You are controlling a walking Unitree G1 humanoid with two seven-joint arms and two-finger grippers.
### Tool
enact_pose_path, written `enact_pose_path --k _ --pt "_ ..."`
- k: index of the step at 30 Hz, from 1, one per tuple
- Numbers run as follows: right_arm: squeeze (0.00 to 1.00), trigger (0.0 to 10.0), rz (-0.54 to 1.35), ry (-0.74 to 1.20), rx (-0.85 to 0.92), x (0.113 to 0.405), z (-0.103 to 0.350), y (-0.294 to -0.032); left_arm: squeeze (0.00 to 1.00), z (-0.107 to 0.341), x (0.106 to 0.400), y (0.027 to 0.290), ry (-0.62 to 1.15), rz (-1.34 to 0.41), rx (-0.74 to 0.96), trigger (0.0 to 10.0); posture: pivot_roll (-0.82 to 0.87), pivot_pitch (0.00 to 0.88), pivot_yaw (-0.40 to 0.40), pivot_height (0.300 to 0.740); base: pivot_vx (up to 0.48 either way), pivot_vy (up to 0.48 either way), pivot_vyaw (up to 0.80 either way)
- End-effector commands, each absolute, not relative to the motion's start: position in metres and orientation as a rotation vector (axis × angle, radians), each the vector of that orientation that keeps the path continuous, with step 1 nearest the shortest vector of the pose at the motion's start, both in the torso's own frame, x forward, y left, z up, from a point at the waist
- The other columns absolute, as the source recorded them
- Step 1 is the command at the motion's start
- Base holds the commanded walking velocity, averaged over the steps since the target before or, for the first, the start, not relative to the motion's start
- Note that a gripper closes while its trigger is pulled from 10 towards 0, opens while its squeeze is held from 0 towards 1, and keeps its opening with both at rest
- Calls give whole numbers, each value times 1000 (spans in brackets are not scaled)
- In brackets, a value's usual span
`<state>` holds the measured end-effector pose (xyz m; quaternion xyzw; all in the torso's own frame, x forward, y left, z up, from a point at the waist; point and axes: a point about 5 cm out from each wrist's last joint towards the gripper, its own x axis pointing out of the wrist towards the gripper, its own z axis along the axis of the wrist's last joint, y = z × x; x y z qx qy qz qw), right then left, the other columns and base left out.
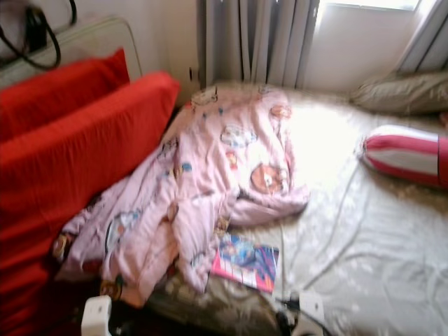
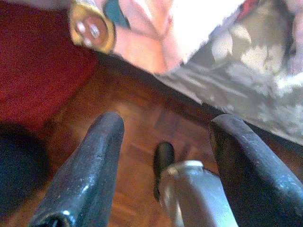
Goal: Clean up the room
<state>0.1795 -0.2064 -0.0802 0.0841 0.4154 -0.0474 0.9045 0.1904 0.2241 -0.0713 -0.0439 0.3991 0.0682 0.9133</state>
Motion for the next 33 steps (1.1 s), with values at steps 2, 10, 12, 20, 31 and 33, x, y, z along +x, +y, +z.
enact_pose_path --k 2,10,12,20,31,33 --pt "0 10000 -98 844 169 181 -79 -210 0 -74 186 224 837 145 -109 10000 -4 0 -14 740 0 0 0" --pt "0 10000 -52 839 146 196 -75 -190 0 -73 188 224 843 145 -114 10000 -5 0 -11 740 0 0 500" --pt "0 10000 -54 842 150 196 -75 -189 0 -72 189 224 842 144 -113 10000 -7 0 -10 740 0 0 0" --pt "0 10000 -72 825 173 203 -72 -189 0 -65 202 227 816 121 -89 10000 -17 0 11 740 0 0 0" --pt "0 10000 -39 795 147 208 -68 -189 0 -64 206 224 813 102 -93 10000 -10 33 9 740 0 0 0" --pt "0 10000 -37 788 145 211 -67 -190 0 -64 208 221 813 92 -95 10000 -23 48 1 740 240 0 0"
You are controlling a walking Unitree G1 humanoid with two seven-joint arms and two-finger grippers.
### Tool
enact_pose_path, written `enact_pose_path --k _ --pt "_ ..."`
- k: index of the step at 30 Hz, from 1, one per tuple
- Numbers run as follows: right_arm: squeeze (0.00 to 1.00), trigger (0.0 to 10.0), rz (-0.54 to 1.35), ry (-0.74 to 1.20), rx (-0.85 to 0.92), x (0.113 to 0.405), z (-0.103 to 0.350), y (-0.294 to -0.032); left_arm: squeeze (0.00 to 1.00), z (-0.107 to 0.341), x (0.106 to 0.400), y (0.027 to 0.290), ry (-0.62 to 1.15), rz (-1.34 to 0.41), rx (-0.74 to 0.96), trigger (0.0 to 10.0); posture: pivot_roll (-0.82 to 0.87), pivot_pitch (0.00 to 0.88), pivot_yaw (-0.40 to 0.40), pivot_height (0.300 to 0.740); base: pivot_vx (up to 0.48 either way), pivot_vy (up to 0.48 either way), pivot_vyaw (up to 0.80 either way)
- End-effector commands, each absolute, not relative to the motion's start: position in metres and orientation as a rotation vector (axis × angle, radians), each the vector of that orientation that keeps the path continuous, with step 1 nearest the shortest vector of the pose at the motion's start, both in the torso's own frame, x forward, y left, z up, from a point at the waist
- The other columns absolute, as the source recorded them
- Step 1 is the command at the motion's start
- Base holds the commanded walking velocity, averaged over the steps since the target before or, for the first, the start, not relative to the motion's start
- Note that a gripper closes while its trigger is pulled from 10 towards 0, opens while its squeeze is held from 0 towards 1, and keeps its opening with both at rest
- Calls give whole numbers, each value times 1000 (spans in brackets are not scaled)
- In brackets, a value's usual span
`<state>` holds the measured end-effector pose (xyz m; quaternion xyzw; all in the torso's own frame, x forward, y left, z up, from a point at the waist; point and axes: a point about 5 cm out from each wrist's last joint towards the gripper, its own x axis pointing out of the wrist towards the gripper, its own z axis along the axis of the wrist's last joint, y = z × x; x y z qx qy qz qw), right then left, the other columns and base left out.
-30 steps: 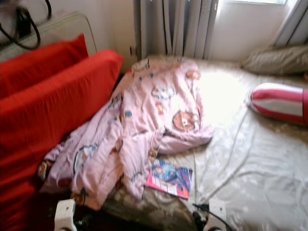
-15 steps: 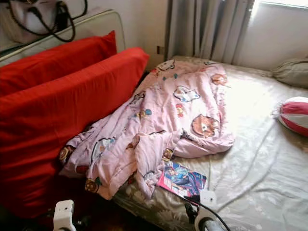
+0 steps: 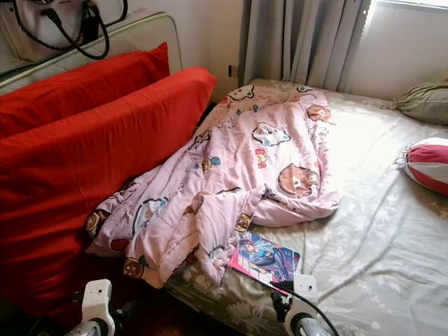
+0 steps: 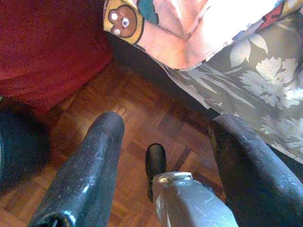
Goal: Clean up the room
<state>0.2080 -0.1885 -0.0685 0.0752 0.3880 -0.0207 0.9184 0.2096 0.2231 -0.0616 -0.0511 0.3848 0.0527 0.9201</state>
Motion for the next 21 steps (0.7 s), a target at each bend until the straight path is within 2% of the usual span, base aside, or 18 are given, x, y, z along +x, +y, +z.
enact_pose_path --k 1,13,21 --pt "0 10000 -39 781 144 213 -65 -191 0 -63 210 220 810 87 -94 10000 -13 51 -4 740 240 0 0" --pt "0 10000 -4 749 126 222 -59 -191 0 -52 228 218 763 55 -81 10000 -17 55 -5 740 223 0 0" --pt "0 10000 -15 758 106 214 -60 -209 0 -48 235 216 741 53 -84 10000 -3 71 -17 740 221 0 0"
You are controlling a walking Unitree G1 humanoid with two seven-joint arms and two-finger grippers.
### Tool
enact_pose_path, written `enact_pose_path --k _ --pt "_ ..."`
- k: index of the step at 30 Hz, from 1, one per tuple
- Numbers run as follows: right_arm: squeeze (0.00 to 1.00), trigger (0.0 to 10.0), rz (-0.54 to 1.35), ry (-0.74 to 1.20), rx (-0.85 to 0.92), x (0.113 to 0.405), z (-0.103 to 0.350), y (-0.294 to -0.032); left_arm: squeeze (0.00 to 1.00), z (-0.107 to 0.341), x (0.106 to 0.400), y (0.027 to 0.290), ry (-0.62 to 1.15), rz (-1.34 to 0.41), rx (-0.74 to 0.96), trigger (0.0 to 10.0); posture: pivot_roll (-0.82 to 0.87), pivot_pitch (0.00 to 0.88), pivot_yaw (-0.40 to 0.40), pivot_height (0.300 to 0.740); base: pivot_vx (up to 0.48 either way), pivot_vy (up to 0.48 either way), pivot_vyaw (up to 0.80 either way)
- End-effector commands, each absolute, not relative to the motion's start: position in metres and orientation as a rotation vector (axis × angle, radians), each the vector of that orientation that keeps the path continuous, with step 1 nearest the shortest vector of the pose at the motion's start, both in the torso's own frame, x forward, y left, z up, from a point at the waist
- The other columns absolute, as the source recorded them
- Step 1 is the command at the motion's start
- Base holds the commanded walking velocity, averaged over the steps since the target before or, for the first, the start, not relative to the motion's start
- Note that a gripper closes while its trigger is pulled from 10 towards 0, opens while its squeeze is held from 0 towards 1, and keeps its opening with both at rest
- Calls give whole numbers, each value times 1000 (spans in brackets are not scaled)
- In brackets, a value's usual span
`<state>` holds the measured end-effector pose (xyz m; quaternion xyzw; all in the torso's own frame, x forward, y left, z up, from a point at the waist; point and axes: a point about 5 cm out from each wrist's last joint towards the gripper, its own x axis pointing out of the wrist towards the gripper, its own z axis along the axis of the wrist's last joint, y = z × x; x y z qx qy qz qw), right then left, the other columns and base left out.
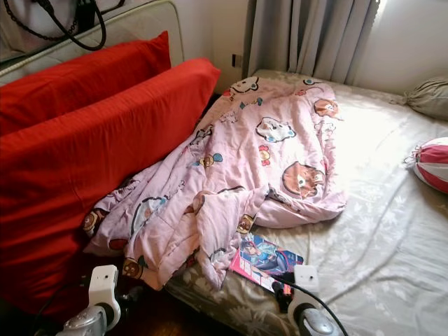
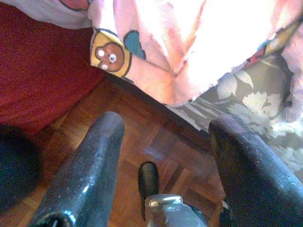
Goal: Clean up the room
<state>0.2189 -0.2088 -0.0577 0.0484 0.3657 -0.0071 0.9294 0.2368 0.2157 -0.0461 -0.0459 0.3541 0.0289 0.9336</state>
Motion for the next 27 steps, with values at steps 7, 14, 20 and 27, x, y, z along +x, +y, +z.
enact_pose_path --k 7,14,20,27 --pt "0 10000 -19 753 116 215 -60 -209 0 -48 235 214 730 56 -92 10000 12 92 -22 740 0 0 0" --pt "0 10000 2 782 93 210 -64 -202 0 -49 234 188 644 14 -111 10000 29 118 -44 740 155 0 524" --pt "0 10000 30 783 105 208 -68 -186 0 -59 217 192 678 54 -134 10000 45 153 -58 740 298 0 0" --pt "0 10000 21 753 118 214 -65 -183 0 -59 215 196 680 42 -116 10000 16 176 -39 740 298 0 0"
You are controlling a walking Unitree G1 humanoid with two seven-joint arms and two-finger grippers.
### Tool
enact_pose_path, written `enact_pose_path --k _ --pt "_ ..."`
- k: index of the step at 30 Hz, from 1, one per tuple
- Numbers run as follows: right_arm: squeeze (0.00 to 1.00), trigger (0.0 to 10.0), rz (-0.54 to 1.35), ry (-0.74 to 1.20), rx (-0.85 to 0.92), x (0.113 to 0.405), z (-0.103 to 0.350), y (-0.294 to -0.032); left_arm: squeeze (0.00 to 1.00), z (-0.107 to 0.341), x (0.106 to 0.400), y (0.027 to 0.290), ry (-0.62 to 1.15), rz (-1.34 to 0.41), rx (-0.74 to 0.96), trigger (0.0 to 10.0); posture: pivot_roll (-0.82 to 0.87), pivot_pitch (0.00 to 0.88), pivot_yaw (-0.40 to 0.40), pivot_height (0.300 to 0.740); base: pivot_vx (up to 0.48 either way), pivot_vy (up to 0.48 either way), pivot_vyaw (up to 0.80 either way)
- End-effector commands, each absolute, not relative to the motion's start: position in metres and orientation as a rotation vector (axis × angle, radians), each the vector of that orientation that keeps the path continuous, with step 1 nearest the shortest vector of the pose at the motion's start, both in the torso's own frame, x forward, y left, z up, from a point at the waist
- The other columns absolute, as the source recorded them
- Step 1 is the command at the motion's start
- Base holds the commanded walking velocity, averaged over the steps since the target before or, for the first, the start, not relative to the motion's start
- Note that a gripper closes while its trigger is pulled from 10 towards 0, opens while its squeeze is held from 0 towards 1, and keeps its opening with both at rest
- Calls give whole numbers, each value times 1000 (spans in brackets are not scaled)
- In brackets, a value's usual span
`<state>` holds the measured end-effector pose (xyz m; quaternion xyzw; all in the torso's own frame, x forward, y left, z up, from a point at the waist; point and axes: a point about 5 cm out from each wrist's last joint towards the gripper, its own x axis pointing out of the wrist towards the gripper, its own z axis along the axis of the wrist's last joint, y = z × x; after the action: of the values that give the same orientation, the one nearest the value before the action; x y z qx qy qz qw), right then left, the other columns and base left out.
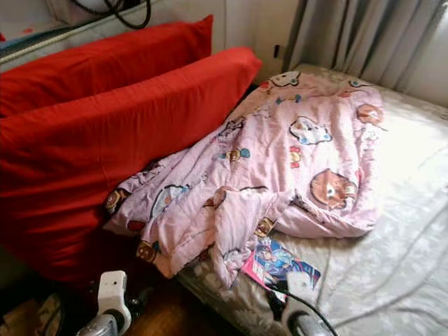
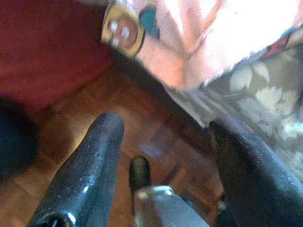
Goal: Clean up the room
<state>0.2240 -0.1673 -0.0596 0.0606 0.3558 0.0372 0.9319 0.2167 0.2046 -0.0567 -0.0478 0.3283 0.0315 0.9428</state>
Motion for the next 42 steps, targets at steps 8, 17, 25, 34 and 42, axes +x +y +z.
enact_pose_path --k 8,17,25,34,42 --pt "0 10000 11 726 137 214 -63 -184 0 -53 222 198 632 29 -101 10000 28 189 -24 740 108 0 0" --pt "0 10000 -3 551 170 229 -47 -188 0 -30 238 208 422 -11 -82 10000 9 171 -18 740 0 0 0" --pt "0 10000 54 288 136 258 -12 -182 0 16 264 211 125 -32 -27 10000 3 129 -26 740 0 0 0" --pt "0 10000 111 86 102 271 18 -166 0 39 264 195 -5 -122 -12 10000 -11 116 -28 740 0 0 0" --pt "0 10000 116 53 49 274 28 -169 0 44 262 198 -14 -81 16 10000 -19 84 -42 740 0 0 0"
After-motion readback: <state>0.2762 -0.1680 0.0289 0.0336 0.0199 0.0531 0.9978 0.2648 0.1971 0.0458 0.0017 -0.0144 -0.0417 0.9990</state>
